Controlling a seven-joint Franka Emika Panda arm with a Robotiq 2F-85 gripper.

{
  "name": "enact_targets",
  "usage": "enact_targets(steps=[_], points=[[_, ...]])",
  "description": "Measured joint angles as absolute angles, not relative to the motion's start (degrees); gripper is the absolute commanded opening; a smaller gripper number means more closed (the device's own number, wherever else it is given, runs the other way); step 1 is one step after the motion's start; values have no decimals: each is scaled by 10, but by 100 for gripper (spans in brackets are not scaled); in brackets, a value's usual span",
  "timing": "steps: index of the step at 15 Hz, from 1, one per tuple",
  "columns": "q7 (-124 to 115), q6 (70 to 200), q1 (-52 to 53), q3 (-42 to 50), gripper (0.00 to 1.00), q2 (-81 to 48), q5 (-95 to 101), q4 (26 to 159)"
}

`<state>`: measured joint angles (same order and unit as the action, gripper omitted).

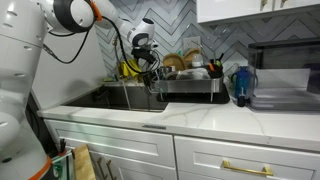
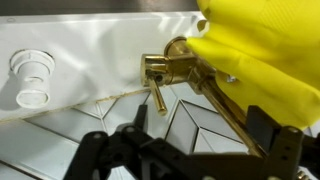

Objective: Close the faucet.

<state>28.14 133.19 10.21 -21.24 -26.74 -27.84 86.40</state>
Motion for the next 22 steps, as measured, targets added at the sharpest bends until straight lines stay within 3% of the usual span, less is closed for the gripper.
enact_targets(steps=[22], points=[[276, 1236, 88, -237, 100, -348, -330, 762]])
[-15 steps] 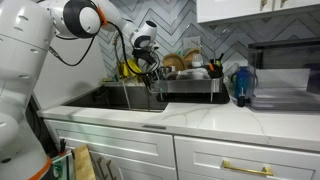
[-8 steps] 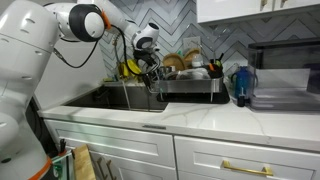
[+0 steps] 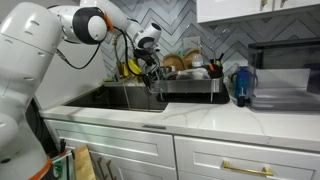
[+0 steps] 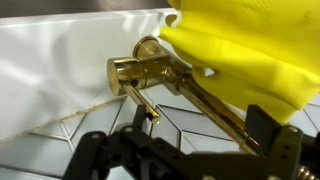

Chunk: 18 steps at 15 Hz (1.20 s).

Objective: Close the faucet.

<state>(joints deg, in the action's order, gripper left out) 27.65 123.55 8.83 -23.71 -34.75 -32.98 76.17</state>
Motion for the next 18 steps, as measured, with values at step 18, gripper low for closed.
enact_targets(steps=[18], points=[[158, 1084, 85, -188, 100, -235, -249, 782]])
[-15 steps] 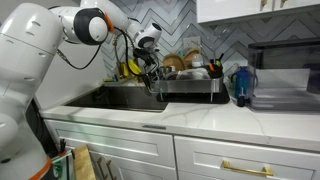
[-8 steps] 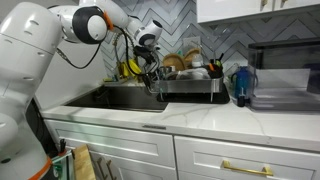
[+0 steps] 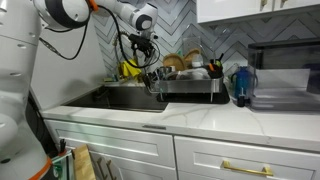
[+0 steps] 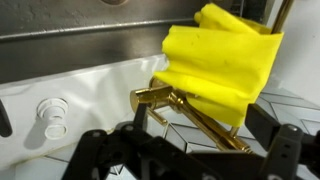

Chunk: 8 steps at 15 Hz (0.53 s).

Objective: Close the faucet.

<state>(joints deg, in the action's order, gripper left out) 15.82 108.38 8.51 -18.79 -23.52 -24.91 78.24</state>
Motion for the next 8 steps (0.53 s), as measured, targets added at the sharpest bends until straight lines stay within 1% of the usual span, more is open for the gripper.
enact_targets(steps=[4, 8], points=[[165, 1025, 80, -171, 100, -155, -243, 849], [181, 1015, 80, -155, 100, -72, -229, 941]])
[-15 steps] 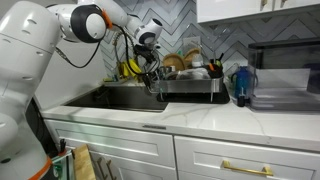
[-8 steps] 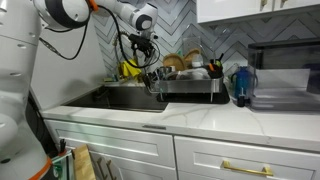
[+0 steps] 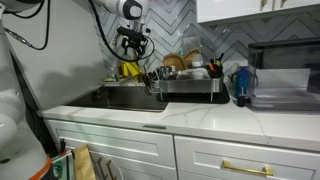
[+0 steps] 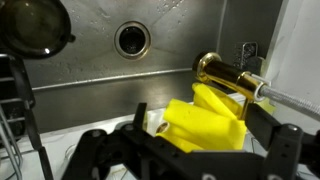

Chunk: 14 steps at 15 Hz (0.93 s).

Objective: Close the faucet.

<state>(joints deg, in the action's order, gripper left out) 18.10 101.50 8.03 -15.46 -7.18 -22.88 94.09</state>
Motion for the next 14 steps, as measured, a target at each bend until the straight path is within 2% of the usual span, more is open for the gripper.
enact_targets(steps=[7, 14], points=[[250, 1101, 80, -118, 100, 41, -246, 1113], [308, 1165, 87, -97, 100, 88, -287, 1192]])
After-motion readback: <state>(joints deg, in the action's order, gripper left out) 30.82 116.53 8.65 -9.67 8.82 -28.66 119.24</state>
